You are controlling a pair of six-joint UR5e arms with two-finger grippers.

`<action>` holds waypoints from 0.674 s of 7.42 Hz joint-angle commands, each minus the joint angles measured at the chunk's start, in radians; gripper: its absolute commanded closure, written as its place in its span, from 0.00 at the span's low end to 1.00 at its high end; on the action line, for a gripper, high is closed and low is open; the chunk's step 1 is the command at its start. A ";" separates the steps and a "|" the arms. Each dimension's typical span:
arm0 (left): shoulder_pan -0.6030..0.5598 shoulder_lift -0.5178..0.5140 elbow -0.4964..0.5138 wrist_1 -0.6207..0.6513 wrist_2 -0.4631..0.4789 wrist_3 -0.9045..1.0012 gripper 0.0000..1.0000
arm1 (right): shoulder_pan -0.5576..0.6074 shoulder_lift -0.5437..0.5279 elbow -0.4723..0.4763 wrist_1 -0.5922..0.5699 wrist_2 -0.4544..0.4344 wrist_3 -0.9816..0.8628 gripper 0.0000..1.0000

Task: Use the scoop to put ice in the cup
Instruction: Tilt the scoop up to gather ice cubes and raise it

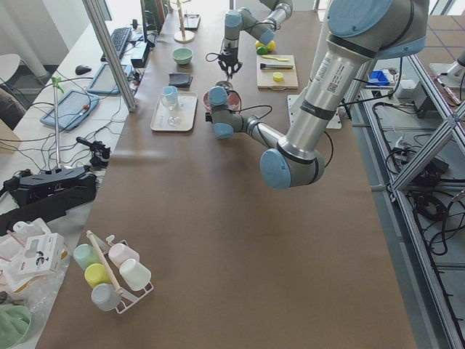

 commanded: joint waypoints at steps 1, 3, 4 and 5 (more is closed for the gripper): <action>0.000 0.000 0.000 -0.001 0.000 0.000 0.01 | 0.023 -0.033 -0.001 0.061 0.034 0.007 1.00; 0.000 0.000 0.000 -0.001 0.000 0.000 0.01 | 0.051 -0.048 -0.004 0.101 0.091 0.024 1.00; 0.000 0.000 0.000 -0.001 0.000 0.000 0.01 | 0.067 -0.048 -0.004 0.103 0.112 0.030 1.00; -0.002 0.000 -0.002 0.000 0.000 0.000 0.01 | 0.081 -0.050 -0.003 0.103 0.131 0.044 1.00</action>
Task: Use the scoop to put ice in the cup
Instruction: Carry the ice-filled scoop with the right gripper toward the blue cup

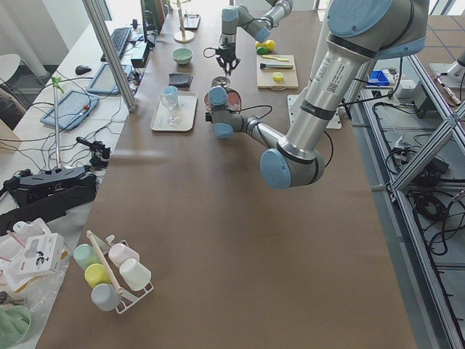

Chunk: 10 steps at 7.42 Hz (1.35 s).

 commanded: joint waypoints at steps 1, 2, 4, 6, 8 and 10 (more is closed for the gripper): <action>-0.001 0.000 -0.001 0.001 -0.002 0.000 0.01 | 0.038 -0.003 0.003 0.020 0.052 0.040 1.00; -0.001 0.000 -0.001 0.001 -0.002 0.000 0.01 | 0.049 -0.006 0.001 0.049 0.059 0.056 1.00; -0.003 0.000 -0.001 0.001 -0.002 0.000 0.01 | 0.085 -0.014 -0.002 0.053 0.093 0.056 1.00; -0.003 0.000 -0.001 0.001 -0.002 0.000 0.01 | 0.151 -0.027 -0.004 0.025 0.119 0.096 1.00; -0.003 0.000 -0.001 0.001 -0.002 0.000 0.01 | 0.245 -0.081 -0.004 -0.021 0.122 0.142 1.00; -0.003 0.000 -0.001 0.001 -0.002 0.000 0.01 | 0.261 -0.106 -0.007 -0.012 0.121 0.304 1.00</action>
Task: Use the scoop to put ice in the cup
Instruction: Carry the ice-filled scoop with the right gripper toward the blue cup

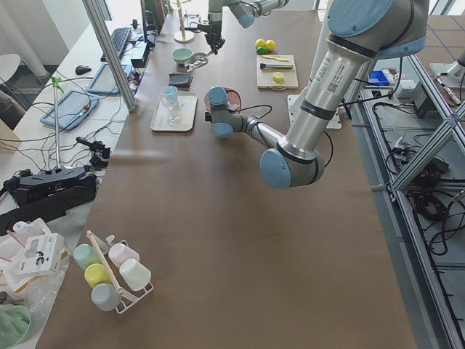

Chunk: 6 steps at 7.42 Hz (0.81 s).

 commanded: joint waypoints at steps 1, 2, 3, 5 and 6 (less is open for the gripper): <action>0.000 0.000 0.000 0.000 0.000 0.000 0.01 | 0.023 -0.007 -0.008 -0.014 -0.004 0.145 1.00; 0.000 0.000 -0.001 0.001 0.000 0.000 0.01 | 0.023 0.037 -0.061 -0.023 -0.005 0.149 1.00; -0.002 0.000 -0.003 0.002 -0.002 0.000 0.01 | 0.023 0.069 -0.078 -0.057 -0.005 0.133 1.00; -0.035 0.000 -0.008 0.012 -0.058 0.000 0.01 | 0.025 0.228 -0.152 -0.264 -0.013 0.026 1.00; -0.055 0.011 -0.011 0.023 -0.107 0.003 0.01 | 0.025 0.267 -0.163 -0.331 -0.025 -0.008 1.00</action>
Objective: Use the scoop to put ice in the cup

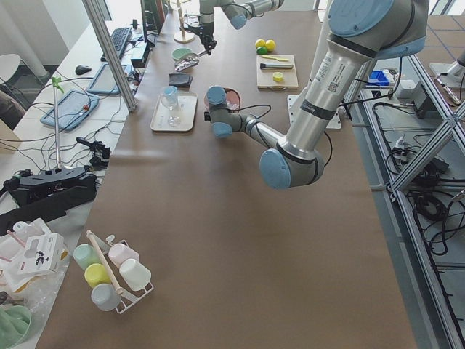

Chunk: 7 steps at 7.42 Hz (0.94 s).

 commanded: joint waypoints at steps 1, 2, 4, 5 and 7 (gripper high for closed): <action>-0.045 0.038 -0.032 0.016 -0.093 0.003 0.01 | 0.000 0.139 -0.076 -0.171 -0.019 -0.112 1.00; -0.052 0.050 -0.061 0.034 -0.113 0.005 0.01 | 0.000 0.197 -0.131 -0.225 -0.032 -0.165 1.00; -0.066 0.059 -0.232 0.312 -0.141 0.010 0.01 | -0.001 0.268 -0.191 -0.314 -0.046 -0.235 1.00; -0.072 0.068 -0.306 0.439 -0.141 0.043 0.01 | -0.001 0.277 -0.211 -0.317 -0.051 -0.241 1.00; -0.117 0.114 -0.377 0.587 -0.142 0.097 0.01 | -0.001 0.331 -0.255 -0.371 -0.059 -0.267 1.00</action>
